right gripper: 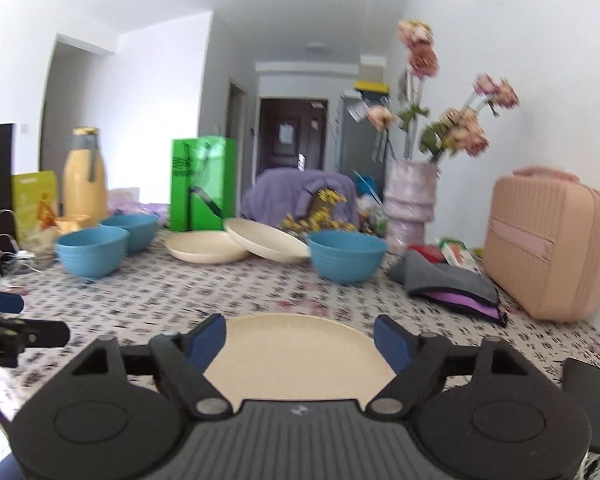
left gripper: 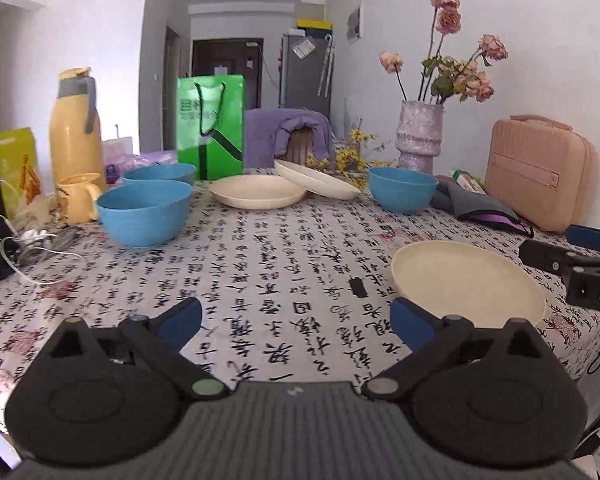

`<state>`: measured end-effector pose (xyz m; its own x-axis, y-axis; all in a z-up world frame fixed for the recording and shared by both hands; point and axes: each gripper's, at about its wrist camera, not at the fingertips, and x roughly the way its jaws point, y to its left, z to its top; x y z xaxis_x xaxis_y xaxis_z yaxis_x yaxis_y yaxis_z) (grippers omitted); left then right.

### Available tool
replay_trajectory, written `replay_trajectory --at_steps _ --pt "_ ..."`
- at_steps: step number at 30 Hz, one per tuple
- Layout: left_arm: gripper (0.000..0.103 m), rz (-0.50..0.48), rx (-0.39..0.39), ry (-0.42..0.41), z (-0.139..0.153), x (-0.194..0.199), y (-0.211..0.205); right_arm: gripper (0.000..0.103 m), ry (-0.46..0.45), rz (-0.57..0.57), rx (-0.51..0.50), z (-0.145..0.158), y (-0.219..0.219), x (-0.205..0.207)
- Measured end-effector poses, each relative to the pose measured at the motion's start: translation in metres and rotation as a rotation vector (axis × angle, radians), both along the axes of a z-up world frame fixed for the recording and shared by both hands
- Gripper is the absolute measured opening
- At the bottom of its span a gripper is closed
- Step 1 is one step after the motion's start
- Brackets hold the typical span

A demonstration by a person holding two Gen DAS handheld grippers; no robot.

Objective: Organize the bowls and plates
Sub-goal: 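Lower the cream plate flat onto the tablecloth and open the left gripper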

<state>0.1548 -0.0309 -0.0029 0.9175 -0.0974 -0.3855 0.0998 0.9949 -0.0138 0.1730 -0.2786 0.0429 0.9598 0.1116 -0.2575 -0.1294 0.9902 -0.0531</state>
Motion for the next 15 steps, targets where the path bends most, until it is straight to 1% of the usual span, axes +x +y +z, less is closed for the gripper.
replay_trajectory --at_steps 2,3,6,9,12,15 --pt "0.103 0.031 0.007 -0.046 -0.001 -0.021 0.007 0.090 -0.045 0.022 0.001 -0.003 0.017 -0.021" --pt "0.103 0.045 0.007 -0.069 -0.002 -0.033 0.012 0.095 -0.057 0.028 0.000 -0.006 0.024 -0.030" --pt "0.103 0.046 -0.007 -0.086 -0.006 -0.058 0.024 0.095 -0.045 0.039 -0.009 -0.019 0.047 -0.057" --pt "0.103 0.067 -0.012 -0.107 -0.010 -0.079 0.032 0.095 -0.036 0.057 0.009 -0.032 0.063 -0.083" --pt "0.103 0.076 -0.030 -0.130 -0.016 -0.095 0.039 0.095 -0.030 0.047 0.049 -0.040 0.070 -0.103" --pt "0.103 0.077 -0.044 -0.123 -0.018 -0.103 0.046 0.096 -0.025 0.034 0.070 -0.043 0.071 -0.116"
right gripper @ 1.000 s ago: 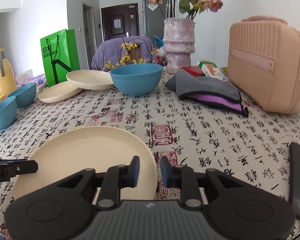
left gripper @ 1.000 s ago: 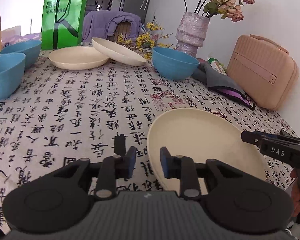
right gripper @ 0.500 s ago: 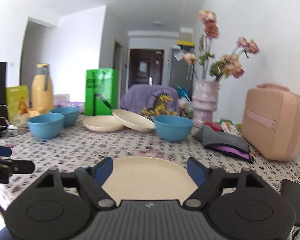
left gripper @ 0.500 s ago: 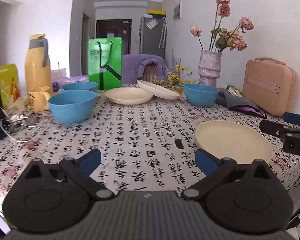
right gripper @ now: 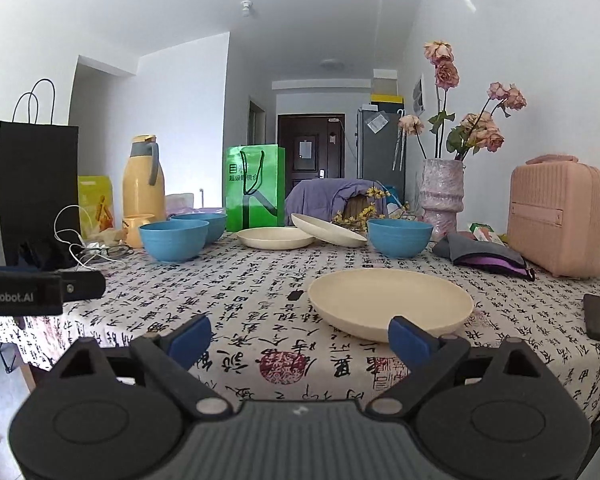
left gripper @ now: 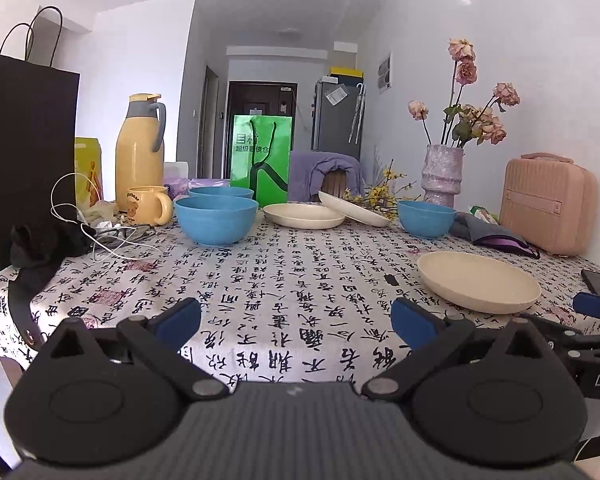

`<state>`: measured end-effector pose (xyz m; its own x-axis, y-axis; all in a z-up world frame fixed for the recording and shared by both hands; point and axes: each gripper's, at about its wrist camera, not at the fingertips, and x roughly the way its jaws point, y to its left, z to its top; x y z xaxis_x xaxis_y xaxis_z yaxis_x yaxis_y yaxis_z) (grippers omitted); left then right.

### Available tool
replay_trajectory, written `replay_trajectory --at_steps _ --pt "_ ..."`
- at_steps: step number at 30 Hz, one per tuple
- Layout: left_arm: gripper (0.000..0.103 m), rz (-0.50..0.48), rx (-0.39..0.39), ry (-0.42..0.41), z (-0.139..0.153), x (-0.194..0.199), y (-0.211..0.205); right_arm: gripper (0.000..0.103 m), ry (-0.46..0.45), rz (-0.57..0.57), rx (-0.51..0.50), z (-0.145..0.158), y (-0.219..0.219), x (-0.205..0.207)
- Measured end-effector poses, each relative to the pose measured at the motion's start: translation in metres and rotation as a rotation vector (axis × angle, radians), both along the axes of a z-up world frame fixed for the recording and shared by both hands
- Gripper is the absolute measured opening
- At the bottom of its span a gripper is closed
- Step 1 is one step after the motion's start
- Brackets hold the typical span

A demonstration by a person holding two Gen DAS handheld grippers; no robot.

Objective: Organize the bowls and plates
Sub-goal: 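Lower the cream plate flat onto the tablecloth and open the left gripper, then reach the left gripper to the tilted cream plate by the vase and grasp its rim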

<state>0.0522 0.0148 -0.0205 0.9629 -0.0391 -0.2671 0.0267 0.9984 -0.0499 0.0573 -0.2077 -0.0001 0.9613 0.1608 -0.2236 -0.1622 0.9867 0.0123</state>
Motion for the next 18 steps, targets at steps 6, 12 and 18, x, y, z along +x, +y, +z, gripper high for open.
replay_trajectory --at_steps 6,12,18 --pt "0.103 0.004 0.016 -0.038 0.006 -0.008 0.006 0.099 -0.031 -0.016 -0.025 0.006 0.007 -0.012" --pt "0.103 0.020 0.035 -0.029 0.005 -0.001 0.007 0.099 -0.024 -0.007 -0.033 0.002 0.015 -0.003" --pt "0.103 0.027 0.052 -0.007 0.008 0.027 0.008 0.099 -0.013 -0.026 -0.042 0.001 0.014 0.023"
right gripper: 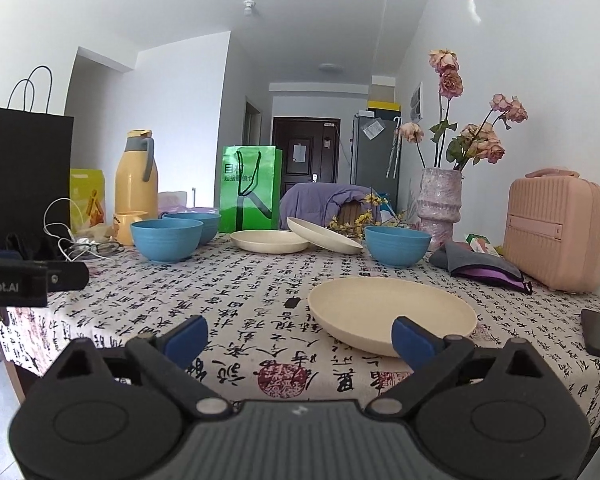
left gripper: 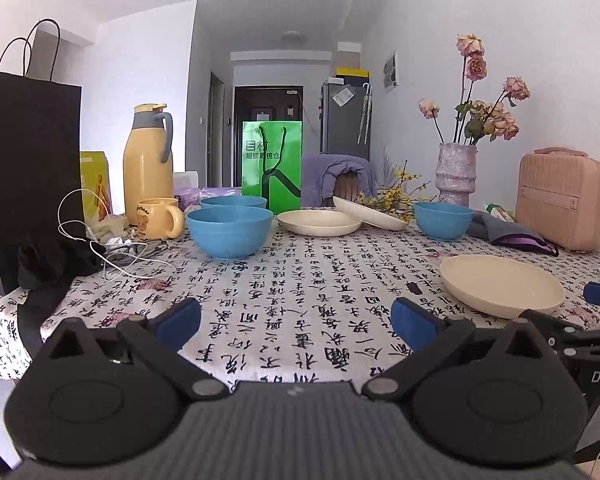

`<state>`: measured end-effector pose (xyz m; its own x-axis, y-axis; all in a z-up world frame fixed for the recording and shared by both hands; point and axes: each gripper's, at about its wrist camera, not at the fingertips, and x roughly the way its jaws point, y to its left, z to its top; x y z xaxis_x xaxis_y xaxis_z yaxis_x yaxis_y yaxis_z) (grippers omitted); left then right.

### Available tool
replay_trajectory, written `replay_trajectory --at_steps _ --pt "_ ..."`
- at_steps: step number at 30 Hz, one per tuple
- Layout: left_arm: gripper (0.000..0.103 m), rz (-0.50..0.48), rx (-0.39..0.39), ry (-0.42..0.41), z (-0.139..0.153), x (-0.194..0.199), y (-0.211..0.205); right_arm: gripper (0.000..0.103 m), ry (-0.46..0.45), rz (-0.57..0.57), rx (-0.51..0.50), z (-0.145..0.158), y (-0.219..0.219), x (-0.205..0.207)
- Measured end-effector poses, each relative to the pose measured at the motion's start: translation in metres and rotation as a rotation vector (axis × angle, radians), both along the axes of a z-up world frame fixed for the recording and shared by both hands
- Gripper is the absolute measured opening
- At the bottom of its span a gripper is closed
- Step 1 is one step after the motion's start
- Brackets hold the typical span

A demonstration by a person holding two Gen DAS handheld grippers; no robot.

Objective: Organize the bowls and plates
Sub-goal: 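Reach the left gripper to the tilted cream plate by the vase and grasp its rim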

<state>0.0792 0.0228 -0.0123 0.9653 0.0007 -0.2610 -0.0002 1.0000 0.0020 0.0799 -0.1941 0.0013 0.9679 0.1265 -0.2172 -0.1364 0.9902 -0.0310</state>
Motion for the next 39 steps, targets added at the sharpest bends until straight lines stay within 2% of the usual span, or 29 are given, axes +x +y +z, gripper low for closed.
replay_trajectory --at_steps 5,11,17,19,22,24,27,29,31,33,36,39 --pt "0.103 -0.027 0.029 -0.012 0.018 0.044 -0.004 0.098 0.000 -0.005 0.046 0.021 -0.009 0.039" --pt "0.103 -0.068 0.051 0.019 0.042 0.132 -0.010 0.096 0.096 0.023 0.197 0.055 -0.028 0.114" --pt "0.103 -0.136 0.075 0.064 0.066 0.248 -0.016 0.097 0.252 0.087 0.389 0.083 -0.048 0.212" --pt "0.103 -0.207 0.080 0.088 0.075 0.294 -0.020 0.097 0.299 0.069 0.433 0.090 -0.052 0.251" --pt "0.103 -0.252 0.069 0.124 0.087 0.365 -0.026 0.097 0.335 0.015 0.479 0.094 -0.057 0.308" --pt "0.101 -0.264 0.052 0.166 0.089 0.414 -0.032 0.095 0.360 -0.021 0.494 0.093 -0.058 0.348" --pt "0.086 -0.268 0.031 0.236 0.085 0.476 -0.042 0.092 0.408 -0.077 0.533 0.084 -0.059 0.409" --pt "0.083 -0.293 0.021 0.273 0.077 0.511 -0.049 0.090 0.442 -0.112 0.547 0.071 -0.057 0.445" --pt "0.071 -0.290 0.001 0.313 0.065 0.544 -0.054 0.084 0.477 -0.151 0.563 0.057 -0.053 0.477" --pt "0.065 -0.267 -0.055 0.374 0.052 0.574 -0.057 0.077 0.490 -0.191 0.594 0.043 -0.050 0.502" --pt "0.059 -0.272 -0.096 0.414 0.036 0.602 -0.060 0.060 0.526 -0.284 0.610 0.025 -0.045 0.531" --pt "0.059 -0.271 -0.120 0.442 0.024 0.619 -0.062 0.057 0.545 -0.324 0.614 0.011 -0.043 0.547"
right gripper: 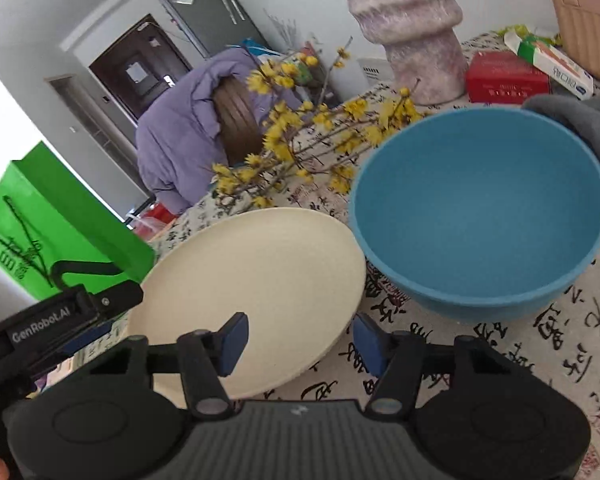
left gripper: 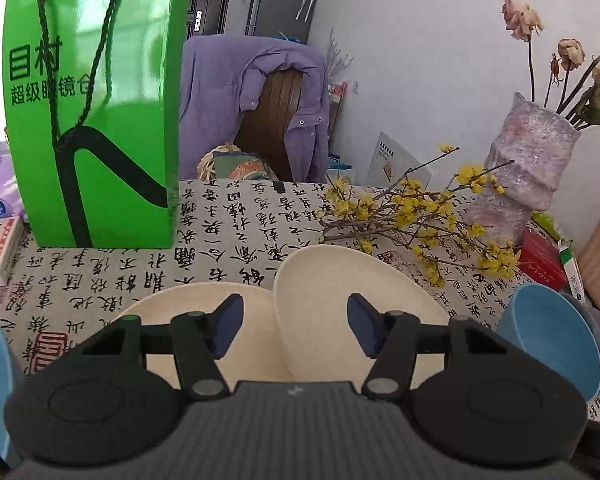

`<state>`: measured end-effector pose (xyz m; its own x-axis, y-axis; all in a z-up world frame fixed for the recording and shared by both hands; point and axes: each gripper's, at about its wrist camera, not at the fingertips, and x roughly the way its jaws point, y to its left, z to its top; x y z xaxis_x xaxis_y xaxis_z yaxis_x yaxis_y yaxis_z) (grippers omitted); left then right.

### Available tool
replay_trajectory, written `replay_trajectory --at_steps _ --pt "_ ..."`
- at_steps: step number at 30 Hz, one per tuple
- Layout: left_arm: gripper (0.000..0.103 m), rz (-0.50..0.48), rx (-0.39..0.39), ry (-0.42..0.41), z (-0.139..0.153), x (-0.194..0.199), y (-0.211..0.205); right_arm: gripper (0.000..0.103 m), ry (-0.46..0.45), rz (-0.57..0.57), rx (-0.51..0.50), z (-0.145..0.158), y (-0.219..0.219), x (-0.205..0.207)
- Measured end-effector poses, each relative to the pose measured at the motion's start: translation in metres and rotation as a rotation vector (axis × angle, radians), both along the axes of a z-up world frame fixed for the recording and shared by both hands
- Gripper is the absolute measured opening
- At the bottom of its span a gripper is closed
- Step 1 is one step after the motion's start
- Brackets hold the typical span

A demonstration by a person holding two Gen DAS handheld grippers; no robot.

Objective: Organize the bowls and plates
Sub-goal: 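Reach the left gripper to the tilted cream plate by the vase and grasp its rim, then lift the second cream plate with the left gripper toward the first plate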

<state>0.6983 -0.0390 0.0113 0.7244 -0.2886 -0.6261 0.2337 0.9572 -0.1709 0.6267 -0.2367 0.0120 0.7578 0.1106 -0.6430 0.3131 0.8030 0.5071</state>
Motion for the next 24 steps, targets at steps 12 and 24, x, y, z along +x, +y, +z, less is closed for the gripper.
replay_trajectory --at_steps 12,24 --pt "0.013 0.009 0.019 0.035 -0.015 0.007 0.000 0.021 0.039 -0.063 -0.024 -0.021 -0.002 0.016" --pt "0.011 0.124 0.055 -0.039 0.034 -0.076 0.035 0.016 -0.020 0.061 -0.025 0.013 0.015 -0.023"
